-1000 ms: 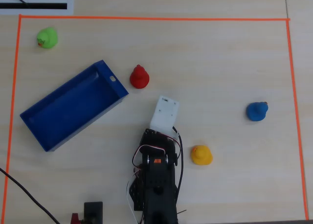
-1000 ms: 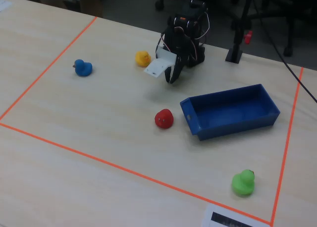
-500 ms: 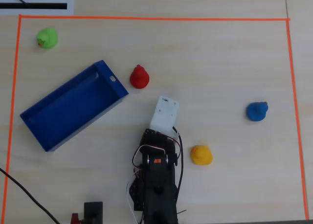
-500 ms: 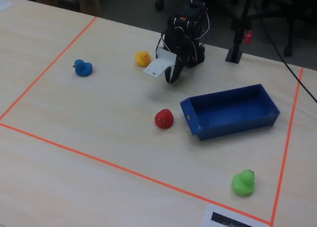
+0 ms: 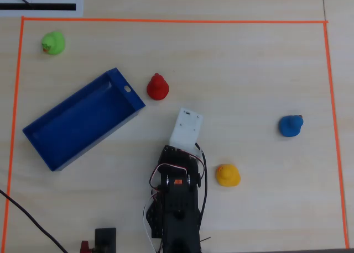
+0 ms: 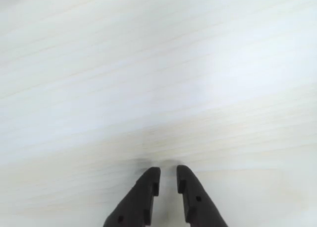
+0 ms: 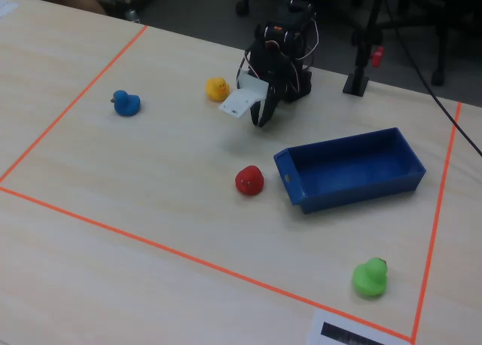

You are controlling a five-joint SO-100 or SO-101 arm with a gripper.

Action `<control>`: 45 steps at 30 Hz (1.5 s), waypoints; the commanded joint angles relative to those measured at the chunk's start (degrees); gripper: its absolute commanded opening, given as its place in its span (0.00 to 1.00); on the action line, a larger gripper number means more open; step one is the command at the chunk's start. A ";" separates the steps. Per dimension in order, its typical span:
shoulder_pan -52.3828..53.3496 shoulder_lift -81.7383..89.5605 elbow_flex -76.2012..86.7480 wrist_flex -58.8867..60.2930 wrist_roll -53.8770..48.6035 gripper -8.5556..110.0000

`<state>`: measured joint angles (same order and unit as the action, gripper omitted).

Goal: Grasp red duck and put it into box.

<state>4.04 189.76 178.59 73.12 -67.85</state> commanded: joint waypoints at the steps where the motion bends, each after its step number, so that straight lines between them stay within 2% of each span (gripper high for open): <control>1: -0.09 -0.09 -0.35 1.41 0.18 0.09; 30: -0.09 -0.09 -0.35 1.41 0.00 0.11; 37: 0.35 -0.09 -0.35 1.41 0.00 0.07; 45: 0.88 -0.09 -0.35 1.23 -5.01 0.18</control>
<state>4.66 189.76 178.59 73.30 -71.28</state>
